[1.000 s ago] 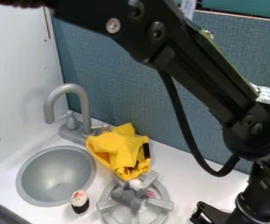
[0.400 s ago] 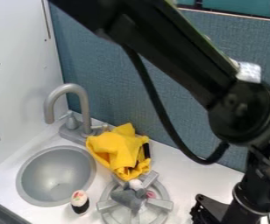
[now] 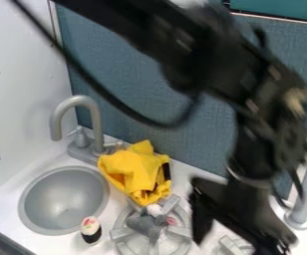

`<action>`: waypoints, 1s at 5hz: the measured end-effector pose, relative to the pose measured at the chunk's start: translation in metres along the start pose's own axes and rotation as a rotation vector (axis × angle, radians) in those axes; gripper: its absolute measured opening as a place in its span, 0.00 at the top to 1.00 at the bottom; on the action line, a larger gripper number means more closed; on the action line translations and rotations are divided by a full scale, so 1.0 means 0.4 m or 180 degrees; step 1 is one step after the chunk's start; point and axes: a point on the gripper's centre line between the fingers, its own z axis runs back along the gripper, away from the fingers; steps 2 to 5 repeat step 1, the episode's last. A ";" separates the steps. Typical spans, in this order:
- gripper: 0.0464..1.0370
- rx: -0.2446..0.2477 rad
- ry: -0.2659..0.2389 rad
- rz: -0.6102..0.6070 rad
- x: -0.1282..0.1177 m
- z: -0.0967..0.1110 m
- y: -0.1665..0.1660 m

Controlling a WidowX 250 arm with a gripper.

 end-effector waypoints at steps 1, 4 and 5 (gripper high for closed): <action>0.03 0.0203 0.0098 0.0282 -0.059 0.029 0.110; 0.03 0.0203 0.0098 0.0282 -0.059 0.029 0.110; 0.03 0.0203 0.0098 0.0282 -0.059 0.029 0.110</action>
